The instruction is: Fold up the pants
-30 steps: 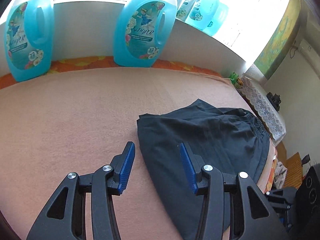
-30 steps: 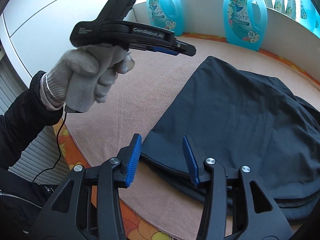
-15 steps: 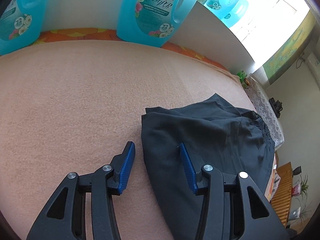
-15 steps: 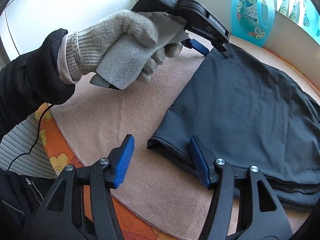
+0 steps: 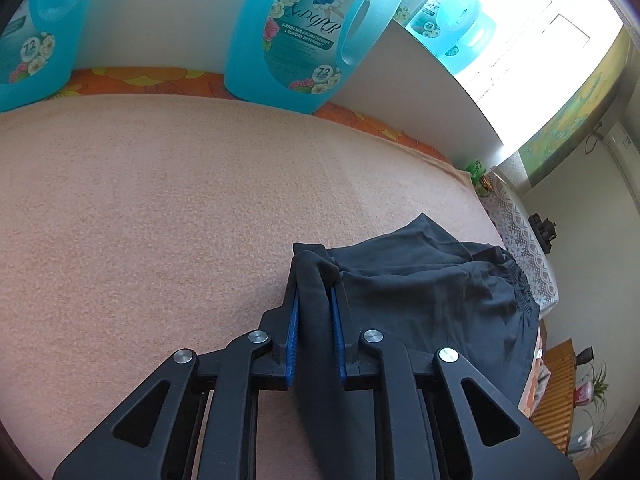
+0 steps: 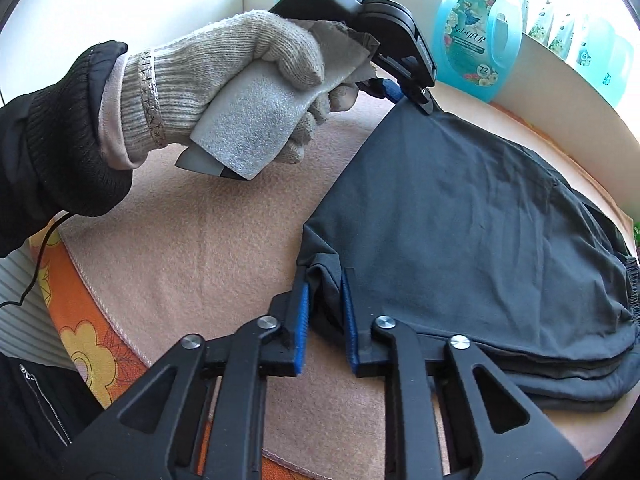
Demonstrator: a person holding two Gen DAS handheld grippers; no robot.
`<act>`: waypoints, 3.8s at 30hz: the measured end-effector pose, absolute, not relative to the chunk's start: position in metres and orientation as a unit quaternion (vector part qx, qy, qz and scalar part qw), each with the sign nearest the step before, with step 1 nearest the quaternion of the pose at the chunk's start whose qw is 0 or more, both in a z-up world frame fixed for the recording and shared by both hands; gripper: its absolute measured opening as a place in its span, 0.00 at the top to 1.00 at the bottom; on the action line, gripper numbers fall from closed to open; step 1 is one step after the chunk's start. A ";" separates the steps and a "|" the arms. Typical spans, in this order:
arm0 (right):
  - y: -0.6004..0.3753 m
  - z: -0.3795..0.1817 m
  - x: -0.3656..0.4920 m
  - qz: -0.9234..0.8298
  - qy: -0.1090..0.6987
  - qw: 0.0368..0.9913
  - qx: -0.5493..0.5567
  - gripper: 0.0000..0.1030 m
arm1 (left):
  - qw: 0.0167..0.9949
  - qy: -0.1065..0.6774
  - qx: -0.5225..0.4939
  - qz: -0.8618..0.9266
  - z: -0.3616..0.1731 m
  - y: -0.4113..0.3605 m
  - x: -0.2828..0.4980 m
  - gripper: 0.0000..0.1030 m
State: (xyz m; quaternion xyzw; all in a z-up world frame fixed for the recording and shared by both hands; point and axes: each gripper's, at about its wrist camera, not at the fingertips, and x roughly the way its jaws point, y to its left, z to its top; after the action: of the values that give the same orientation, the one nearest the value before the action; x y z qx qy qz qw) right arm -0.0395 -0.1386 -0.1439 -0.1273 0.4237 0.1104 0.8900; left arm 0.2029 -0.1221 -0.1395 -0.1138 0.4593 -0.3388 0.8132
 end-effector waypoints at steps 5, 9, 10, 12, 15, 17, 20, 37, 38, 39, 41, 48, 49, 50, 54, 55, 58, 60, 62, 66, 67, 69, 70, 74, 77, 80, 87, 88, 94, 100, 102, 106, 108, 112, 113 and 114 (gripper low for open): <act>-0.137 -0.128 -0.057 0.104 0.396 0.905 -0.118 0.92 | 0.828 0.434 -0.109 -0.339 -0.120 -0.125 0.200 0.93; -0.147 -0.106 -0.068 0.109 0.372 0.917 -0.094 0.92 | 0.832 0.419 -0.120 -0.343 -0.105 -0.129 0.199 0.93; -0.151 -0.102 -0.070 0.110 0.367 0.920 -0.085 0.93 | 0.833 0.416 -0.118 -0.344 -0.100 -0.132 0.198 0.93; -0.160 -0.091 -0.075 0.109 0.354 0.926 -0.070 0.93 | 0.837 0.411 -0.110 -0.345 -0.093 -0.138 0.195 0.93; -0.177 -0.074 -0.082 0.103 0.331 0.936 -0.055 0.93 | 0.842 0.402 -0.104 -0.345 -0.081 -0.149 0.190 0.93; -0.197 -0.060 -0.072 0.105 0.319 0.941 -0.037 0.93 | 0.845 0.396 -0.099 -0.345 -0.071 -0.159 0.187 0.94; -0.218 -0.043 -0.078 0.095 0.297 0.950 -0.025 0.93 | 0.849 0.387 -0.093 -0.348 -0.055 -0.177 0.185 0.94; -0.440 -0.029 -0.077 -0.036 0.260 0.955 0.136 0.94 | 0.850 0.325 -0.035 -0.413 0.016 -0.291 0.161 0.96; -0.456 -0.033 -0.076 -0.047 0.263 0.952 0.150 0.94 | 0.848 0.323 -0.035 -0.418 0.016 -0.289 0.157 0.96; -0.472 -0.037 -0.075 -0.057 0.268 0.948 0.163 0.94 | 0.843 0.325 -0.031 -0.427 0.015 -0.288 0.153 0.96; -0.498 -0.048 -0.074 -0.065 0.277 0.939 0.194 0.94 | 0.830 0.332 -0.003 -0.449 0.007 -0.291 0.138 0.96; -0.506 -0.083 -0.083 -0.070 0.305 0.927 0.208 0.94 | 0.791 0.395 0.040 -0.466 -0.045 -0.291 0.117 0.56; -0.503 -0.087 -0.084 -0.070 0.309 0.926 0.206 0.94 | 0.790 0.406 0.039 -0.458 -0.053 -0.289 0.120 0.56; -0.501 -0.090 -0.084 -0.068 0.312 0.925 0.207 0.94 | 0.791 0.415 0.034 -0.449 -0.060 -0.287 0.122 0.56; -0.493 -0.093 -0.084 -0.075 0.317 0.925 0.196 0.94 | 0.777 0.455 0.000 -0.434 -0.082 -0.276 0.129 0.56; -0.493 -0.092 -0.085 -0.076 0.316 0.925 0.195 0.94 | 0.780 0.454 0.008 -0.431 -0.084 -0.276 0.127 0.56; -0.491 -0.090 -0.085 -0.076 0.316 0.926 0.194 0.94 | 0.779 0.460 0.011 -0.426 -0.092 -0.276 0.126 0.56; -0.489 -0.091 -0.087 -0.079 0.317 0.926 0.190 0.94 | 0.777 0.461 0.005 -0.428 -0.095 -0.277 0.126 0.56; -0.487 -0.092 -0.087 -0.083 0.321 0.925 0.187 0.94 | 0.776 0.451 0.010 -0.442 -0.095 -0.279 0.123 0.56; -0.482 -0.093 -0.092 -0.089 0.320 0.924 0.188 0.94 | 0.786 0.427 0.026 -0.447 -0.094 -0.286 0.113 0.94; -0.481 -0.092 -0.094 -0.087 0.317 0.925 0.191 0.94 | 0.788 0.423 0.020 -0.447 -0.093 -0.286 0.113 0.94; -0.475 -0.089 -0.101 -0.083 0.310 0.927 0.194 0.94 | 0.799 0.410 0.009 -0.440 -0.088 -0.282 0.111 0.95; -0.471 -0.087 -0.105 -0.083 0.306 0.929 0.193 0.94 | 0.802 0.404 0.002 -0.440 -0.084 -0.280 0.111 0.95; -0.450 -0.077 -0.125 -0.069 0.290 0.935 0.191 0.94 | 0.817 0.386 -0.019 -0.428 -0.070 -0.269 0.107 0.95; -0.427 -0.067 -0.143 -0.064 0.278 0.942 0.175 0.94 | 0.829 0.373 -0.038 -0.415 -0.056 -0.261 0.103 0.95; -0.413 -0.061 -0.159 -0.056 0.268 0.945 0.178 0.94 | 0.845 0.356 -0.060 -0.395 -0.042 -0.260 0.098 0.95; -0.415 -0.053 -0.167 -0.043 0.257 0.945 0.198 0.94 | 0.857 0.339 -0.062 -0.385 -0.016 -0.282 0.102 0.97; -0.418 -0.053 -0.164 -0.043 0.258 0.945 0.198 0.94 | 0.856 0.334 -0.062 -0.389 -0.011 -0.287 0.105 0.97; -0.433 -0.069 -0.152 -0.046 0.277 0.943 0.181 0.94 | 0.843 0.336 -0.001 -0.421 -0.014 -0.291 0.106 0.97; -0.439 -0.096 -0.144 -0.055 0.307 0.929 0.197 0.94 | 0.800 0.412 0.001 -0.436 -0.061 -0.263 0.121 0.71; -0.442 -0.100 -0.142 -0.055 0.313 0.926 0.204 0.94 | 0.785 0.429 -0.003 -0.447 -0.073 -0.253 0.120 0.70; -0.442 -0.101 -0.135 -0.062 0.320 0.924 0.201 0.94 | 0.769 0.431 -0.002 -0.473 -0.083 -0.244 0.122 0.70; -0.440 -0.100 -0.134 -0.063 0.321 0.923 0.202 0.94 | 0.762 0.437 -0.011 -0.478 -0.088 -0.245 0.129 0.70; -0.437 -0.099 -0.131 -0.064 0.324 0.924 0.194 0.94 | 0.746 0.458 -0.024 -0.483 -0.101 -0.250 0.139 0.70; -0.437 -0.099 -0.131 -0.062 0.325 0.924 0.193 0.94 | 0.744 0.460 -0.023 -0.485 -0.103 -0.251 0.139 0.70; -0.436 -0.099 -0.131 -0.062 0.325 0.924 0.193 0.94 | 0.741 0.459 -0.025 -0.489 -0.103 -0.252 0.137 0.70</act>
State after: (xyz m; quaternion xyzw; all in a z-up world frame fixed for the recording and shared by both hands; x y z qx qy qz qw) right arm -0.1310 -0.4362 -0.0992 0.1928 0.3253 -0.0617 0.9237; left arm 0.1374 -0.2522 -0.1030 -0.0245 0.4595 -0.4894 0.7408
